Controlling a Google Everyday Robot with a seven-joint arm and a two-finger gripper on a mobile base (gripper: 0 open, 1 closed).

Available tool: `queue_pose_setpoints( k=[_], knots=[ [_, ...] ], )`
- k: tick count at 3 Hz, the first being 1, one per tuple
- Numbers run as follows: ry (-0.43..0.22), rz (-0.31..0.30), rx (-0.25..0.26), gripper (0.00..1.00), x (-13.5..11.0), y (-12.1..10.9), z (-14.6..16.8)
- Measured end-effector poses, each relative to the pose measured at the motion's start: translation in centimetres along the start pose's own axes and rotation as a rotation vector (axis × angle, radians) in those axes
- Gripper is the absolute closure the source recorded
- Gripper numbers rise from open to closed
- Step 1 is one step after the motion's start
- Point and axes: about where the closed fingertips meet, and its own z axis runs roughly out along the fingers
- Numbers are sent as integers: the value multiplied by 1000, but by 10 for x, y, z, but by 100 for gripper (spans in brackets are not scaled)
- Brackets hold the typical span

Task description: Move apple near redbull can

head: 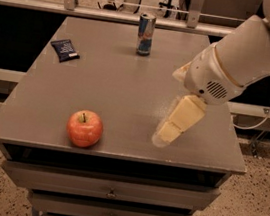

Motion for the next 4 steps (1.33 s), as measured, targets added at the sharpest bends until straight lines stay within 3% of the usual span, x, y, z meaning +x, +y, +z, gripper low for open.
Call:
queue_pose_setpoints(
  k=[2,3,4],
  knots=[
    [-256,9,-129,0,-63,62,74],
    [-305,9,-141,0,-75,75,103],
    [-331,10,-127,0,-84,75,116]
  ],
)
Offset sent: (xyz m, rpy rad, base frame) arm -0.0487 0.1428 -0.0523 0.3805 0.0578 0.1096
